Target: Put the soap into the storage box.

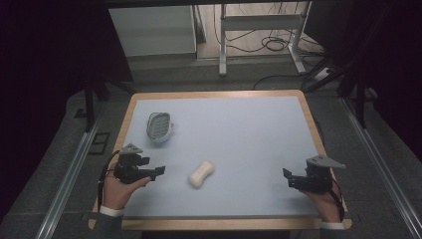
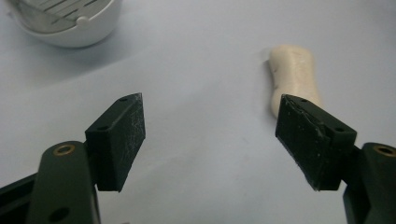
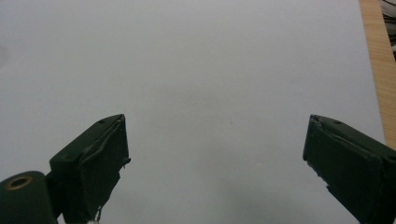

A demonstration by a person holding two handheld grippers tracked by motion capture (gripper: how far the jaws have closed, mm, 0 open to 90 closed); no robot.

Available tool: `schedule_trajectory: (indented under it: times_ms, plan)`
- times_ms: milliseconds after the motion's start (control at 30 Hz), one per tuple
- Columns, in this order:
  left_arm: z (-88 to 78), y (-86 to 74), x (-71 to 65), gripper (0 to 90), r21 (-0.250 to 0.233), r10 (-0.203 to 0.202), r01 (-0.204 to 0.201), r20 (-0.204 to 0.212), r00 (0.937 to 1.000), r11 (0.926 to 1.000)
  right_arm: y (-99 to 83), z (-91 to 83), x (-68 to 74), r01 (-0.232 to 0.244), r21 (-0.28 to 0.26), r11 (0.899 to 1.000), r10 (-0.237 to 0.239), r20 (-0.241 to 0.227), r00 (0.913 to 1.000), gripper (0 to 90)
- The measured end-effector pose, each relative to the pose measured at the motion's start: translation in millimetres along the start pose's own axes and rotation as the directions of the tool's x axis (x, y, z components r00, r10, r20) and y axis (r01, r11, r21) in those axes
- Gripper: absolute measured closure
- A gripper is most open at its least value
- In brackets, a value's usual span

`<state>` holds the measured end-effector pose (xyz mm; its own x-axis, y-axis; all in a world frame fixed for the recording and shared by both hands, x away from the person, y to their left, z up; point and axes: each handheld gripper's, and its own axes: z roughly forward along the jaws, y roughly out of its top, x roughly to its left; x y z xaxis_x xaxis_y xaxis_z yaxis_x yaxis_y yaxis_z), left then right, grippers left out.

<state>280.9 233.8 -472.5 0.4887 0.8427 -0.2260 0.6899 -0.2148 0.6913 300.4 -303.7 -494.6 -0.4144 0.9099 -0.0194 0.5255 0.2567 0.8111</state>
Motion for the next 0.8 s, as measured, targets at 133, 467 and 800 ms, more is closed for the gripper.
schedule_trajectory:
  times_ms: [133, 467, 800]
  plan:
    - [-1.8, 6.5, -7.3, 23.4, 0.014, 0.025, -0.025, 0.022, 0.9995, 0.9996, -0.2, 0.1, -0.1, 0.000, 0.003, 1.000, 0.000, 0.006, 1.0000, 6.7]
    - [-0.9, 16.5, -16.4, 23.4, 0.040, 0.051, -0.053, 0.032, 0.9982, 0.9978, -1.5, 2.9, 2.6, 0.024, 0.016, 1.000, -0.024, 0.004, 0.9997, 6.9]
    - [9.9, 25.1, -25.9, 24.0, 0.104, 0.106, -0.108, 0.022, 0.9941, 0.9888, -2.1, 3.7, 2.9, 0.024, 0.021, 0.999, -0.024, 0.003, 0.9997, 6.9]
